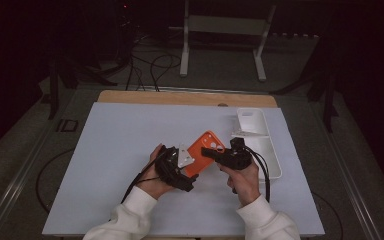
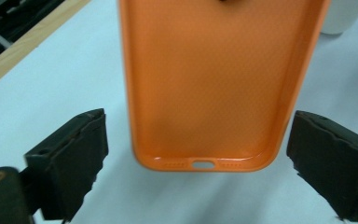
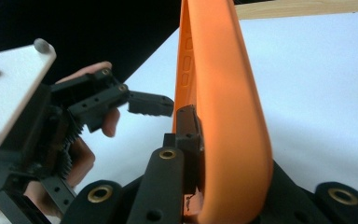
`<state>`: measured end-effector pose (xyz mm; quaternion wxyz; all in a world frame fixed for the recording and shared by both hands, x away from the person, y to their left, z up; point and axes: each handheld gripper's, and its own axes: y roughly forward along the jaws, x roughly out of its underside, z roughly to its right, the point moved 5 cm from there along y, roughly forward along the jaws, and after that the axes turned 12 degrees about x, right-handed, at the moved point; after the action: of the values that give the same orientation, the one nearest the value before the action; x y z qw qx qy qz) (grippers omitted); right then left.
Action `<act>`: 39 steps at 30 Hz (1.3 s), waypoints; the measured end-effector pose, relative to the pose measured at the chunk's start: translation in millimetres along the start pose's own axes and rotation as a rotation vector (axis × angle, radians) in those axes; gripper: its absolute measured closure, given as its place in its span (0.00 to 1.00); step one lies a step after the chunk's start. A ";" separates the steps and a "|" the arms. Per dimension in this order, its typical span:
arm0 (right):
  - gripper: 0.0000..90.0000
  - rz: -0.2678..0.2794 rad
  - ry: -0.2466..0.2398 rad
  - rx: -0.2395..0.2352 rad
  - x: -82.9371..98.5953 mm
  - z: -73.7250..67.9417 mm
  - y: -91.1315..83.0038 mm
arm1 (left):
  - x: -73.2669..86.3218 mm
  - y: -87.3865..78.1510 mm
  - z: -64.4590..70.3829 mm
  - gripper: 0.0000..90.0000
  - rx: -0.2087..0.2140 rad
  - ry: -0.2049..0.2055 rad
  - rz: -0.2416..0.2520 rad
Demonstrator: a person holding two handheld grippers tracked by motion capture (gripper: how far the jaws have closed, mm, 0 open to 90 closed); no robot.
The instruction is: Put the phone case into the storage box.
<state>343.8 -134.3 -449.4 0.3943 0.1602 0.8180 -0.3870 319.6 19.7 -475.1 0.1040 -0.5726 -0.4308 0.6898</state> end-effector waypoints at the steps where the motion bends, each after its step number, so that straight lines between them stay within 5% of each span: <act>1: 0.95 0.001 -0.002 0.002 0.0 0.3 -0.2 | -0.1 -1.2 -0.8 0.05 0.000 -0.004 0.002; 18: 0.94 -0.002 -0.112 0.037 1.3 0.0 -5.9 | -1.0 -12.6 -6.2 0.04 0.078 -0.049 0.055; 39: 0.94 0.005 -0.201 -0.010 2.5 -6.0 -23.8 | -0.1 -13.8 -3.9 0.05 0.170 -0.045 0.074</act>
<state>325.7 -145.3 -436.9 0.4760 0.1205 0.7759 -0.3961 318.2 29.8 -465.1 0.1170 -0.5615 -0.3516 0.7398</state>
